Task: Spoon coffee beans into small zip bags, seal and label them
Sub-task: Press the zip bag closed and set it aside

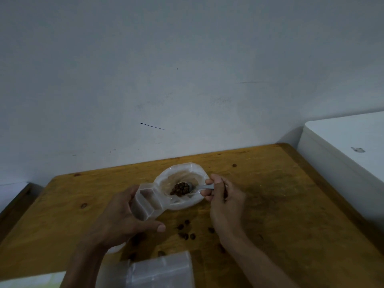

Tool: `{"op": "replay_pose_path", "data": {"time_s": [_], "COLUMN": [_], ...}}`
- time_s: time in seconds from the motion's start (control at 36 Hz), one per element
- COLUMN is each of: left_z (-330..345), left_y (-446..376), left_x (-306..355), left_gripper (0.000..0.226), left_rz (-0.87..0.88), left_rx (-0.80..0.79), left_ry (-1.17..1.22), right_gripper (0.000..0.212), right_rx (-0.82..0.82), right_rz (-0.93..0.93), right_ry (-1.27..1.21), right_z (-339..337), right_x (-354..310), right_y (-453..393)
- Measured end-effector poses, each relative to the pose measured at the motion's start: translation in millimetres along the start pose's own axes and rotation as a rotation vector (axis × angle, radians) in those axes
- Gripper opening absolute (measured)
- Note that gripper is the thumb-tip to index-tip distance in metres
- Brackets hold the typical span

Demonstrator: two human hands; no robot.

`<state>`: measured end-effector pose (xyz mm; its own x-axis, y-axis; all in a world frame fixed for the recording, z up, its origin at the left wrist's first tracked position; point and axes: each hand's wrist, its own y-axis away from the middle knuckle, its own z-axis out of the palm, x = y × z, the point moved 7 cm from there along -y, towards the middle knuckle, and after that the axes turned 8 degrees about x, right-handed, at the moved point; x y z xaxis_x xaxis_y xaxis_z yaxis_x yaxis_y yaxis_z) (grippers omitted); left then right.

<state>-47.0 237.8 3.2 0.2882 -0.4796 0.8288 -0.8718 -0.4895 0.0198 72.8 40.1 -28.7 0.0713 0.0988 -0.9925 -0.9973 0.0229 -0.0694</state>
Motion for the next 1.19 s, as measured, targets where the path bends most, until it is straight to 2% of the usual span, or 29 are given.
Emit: {"op": "replay_pose_path", "data": {"time_s": [0.17,0.31,0.61,0.75,0.89,1.03,1.19], "left_z": [-5,-1,-2,-5,-6,-4,-5], "left_y": [-12,-20,-19,-12,-11,-10,-12], "left_x": [4,16,7,2,0,6,1], "left_gripper": [0.091,0.090,0.097,0.096,0.103,0.092,0.099], "left_rz": [0.018,0.057,0.030,0.024,0.028,0.049,0.052], "left_rx": [0.020,0.002,0.002,0.012,0.007,-0.007,-0.027], "left_ry": [0.075,0.093,0.090,0.089,0.056,0.067,0.071], "right_gripper": [0.027,0.026,0.027,0.026,0.023,0.018,0.014], "right_rx": [-0.005,0.003,0.050,0.079,0.085,0.067,0.043], "right_rz": [0.028,0.158,0.409,0.438,0.473,0.508,0.531], "right_ry": [0.041,-0.032,-0.189,-0.205,-0.233,-0.268,-0.321], "right_z": [4,6,9,10,14,19,19], "right_x": [4,10,22,25,27,30,30], "right_y": [6,10,17,18,16,18,20]}}
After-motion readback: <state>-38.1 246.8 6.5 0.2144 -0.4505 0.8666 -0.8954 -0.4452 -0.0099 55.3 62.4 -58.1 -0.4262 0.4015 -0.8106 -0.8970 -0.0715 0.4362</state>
